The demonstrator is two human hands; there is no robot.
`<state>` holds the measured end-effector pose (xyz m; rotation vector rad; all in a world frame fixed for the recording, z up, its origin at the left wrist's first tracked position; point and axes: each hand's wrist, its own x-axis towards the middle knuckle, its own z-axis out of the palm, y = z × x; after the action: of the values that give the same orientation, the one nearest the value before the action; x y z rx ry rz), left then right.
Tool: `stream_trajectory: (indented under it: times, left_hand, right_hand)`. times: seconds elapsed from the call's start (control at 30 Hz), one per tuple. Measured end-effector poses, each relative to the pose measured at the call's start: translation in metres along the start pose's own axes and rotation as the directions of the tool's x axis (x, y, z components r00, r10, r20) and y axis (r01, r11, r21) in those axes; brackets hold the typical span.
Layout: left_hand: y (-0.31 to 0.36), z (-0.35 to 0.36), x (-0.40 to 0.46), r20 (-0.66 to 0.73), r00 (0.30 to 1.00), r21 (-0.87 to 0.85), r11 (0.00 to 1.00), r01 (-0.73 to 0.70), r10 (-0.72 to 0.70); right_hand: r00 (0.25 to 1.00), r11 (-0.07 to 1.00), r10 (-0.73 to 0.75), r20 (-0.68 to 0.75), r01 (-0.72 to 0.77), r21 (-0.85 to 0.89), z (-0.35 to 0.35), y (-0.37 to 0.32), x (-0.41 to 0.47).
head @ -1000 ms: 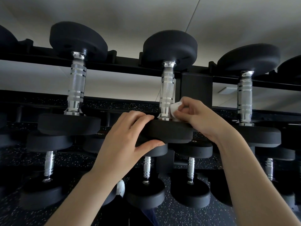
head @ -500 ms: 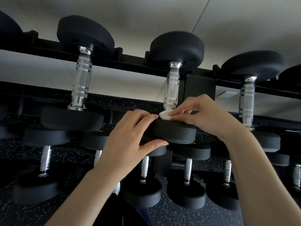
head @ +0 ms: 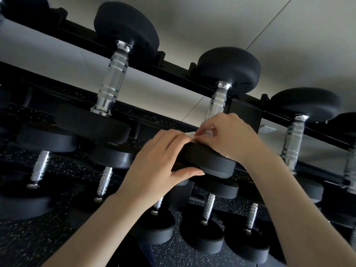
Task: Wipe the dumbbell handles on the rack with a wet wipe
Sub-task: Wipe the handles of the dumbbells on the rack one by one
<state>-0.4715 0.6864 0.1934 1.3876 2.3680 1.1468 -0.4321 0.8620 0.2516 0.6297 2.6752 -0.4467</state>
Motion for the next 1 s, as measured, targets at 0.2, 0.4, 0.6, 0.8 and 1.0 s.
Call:
stream_trajectory:
  times: [0.2, 0.4, 0.6, 0.8, 1.0]
  left_hand:
    - [-0.004, 0.001, 0.0, -0.043, 0.999, 0.0, 1.0, -0.026, 0.026]
    - [-0.008, 0.003, 0.001, -0.054, 0.998, 0.002, 0.999, -0.045, 0.045]
    - [-0.011, 0.005, 0.001, -0.047, 0.998, 0.006, 0.999, -0.036, 0.037]
    - [-0.013, 0.006, 0.002, -0.05, 0.997, -0.001, 0.998, -0.064, 0.064]
    - [-0.015, 0.006, 0.003, -0.048, 0.996, 0.005, 0.997, -0.076, 0.076]
  right_hand:
    - [0.998, 0.997, 0.019, 0.066, -0.014, -0.073, -0.004, -0.005, -0.001]
    - [1.0, 0.985, 0.003, -0.01, -0.004, -0.17, -0.003, -0.01, 0.001]
    - [0.997, 0.934, -0.045, -0.068, 0.018, -0.356, -0.004, -0.015, 0.002]
    - [0.985, 0.877, -0.115, -0.13, 0.04, -0.478, -0.003, -0.019, 0.006]
    - [0.974, 0.852, -0.168, -0.155, 0.064, -0.52, 0.0, -0.018, 0.007]
